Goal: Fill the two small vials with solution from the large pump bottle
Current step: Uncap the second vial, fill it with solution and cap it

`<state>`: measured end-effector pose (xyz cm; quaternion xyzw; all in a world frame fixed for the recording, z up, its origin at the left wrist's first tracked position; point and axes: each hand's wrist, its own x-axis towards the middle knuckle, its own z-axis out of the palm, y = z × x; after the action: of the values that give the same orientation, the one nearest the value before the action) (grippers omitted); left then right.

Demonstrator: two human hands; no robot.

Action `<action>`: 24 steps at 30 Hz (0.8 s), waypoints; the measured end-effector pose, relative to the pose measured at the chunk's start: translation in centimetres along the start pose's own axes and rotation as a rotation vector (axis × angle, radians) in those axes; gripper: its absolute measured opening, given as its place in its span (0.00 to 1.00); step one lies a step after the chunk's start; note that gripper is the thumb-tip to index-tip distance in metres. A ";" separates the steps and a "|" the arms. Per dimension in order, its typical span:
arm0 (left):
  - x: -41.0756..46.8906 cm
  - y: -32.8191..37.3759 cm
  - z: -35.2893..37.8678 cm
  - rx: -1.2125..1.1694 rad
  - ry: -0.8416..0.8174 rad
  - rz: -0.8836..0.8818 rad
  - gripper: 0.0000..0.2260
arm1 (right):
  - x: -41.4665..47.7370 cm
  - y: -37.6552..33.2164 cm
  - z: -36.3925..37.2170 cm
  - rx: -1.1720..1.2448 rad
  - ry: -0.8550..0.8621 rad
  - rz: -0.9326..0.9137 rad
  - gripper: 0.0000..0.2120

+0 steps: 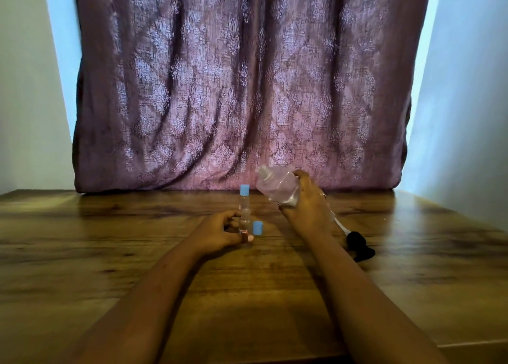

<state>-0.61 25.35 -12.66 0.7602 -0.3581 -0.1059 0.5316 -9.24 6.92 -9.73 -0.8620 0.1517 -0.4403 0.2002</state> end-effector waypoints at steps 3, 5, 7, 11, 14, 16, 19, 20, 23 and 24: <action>0.0 -0.1 -0.2 -0.060 -0.006 -0.012 0.21 | -0.1 0.1 -0.3 -0.076 -0.044 -0.039 0.34; 0.1 -0.2 -0.3 -0.062 -0.014 -0.016 0.25 | -0.1 0.0 -0.5 -0.124 -0.072 -0.057 0.31; 0.3 -0.3 -0.3 -0.111 0.002 -0.030 0.29 | -0.1 0.1 -0.5 -0.147 -0.077 -0.079 0.30; 0.6 -0.5 -0.3 -0.117 0.056 -0.015 0.21 | 0.0 0.3 -0.4 -0.195 -0.054 -0.118 0.28; 0.5 -0.4 -0.2 -0.074 0.116 0.011 0.14 | 0.1 0.4 -0.2 -0.203 -0.052 -0.131 0.29; 0.3 -0.3 -0.2 -0.070 0.137 0.024 0.13 | 0.1 0.4 -0.2 -0.220 -0.063 -0.141 0.29; 0.2 -0.1 -0.1 -0.051 0.136 0.037 0.13 | 0.0 0.3 -0.2 -0.254 -0.064 -0.167 0.28; 0.2 0.0 -0.1 -0.040 0.136 0.035 0.13 | 0.0 0.3 -0.2 -0.266 -0.069 -0.172 0.28; 0.1 -0.1 -0.1 -0.026 0.147 0.037 0.13 | 0.0 0.2 -0.2 -0.294 -0.079 -0.182 0.30; 0.1 0.0 -0.1 -0.028 0.149 0.034 0.13 | 0.1 0.2 -0.2 -0.299 -0.084 -0.185 0.30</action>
<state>-0.50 25.34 -12.59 0.7523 -0.3291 -0.0448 0.5691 -9.41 6.67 -9.67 -0.9100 0.1272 -0.3930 0.0347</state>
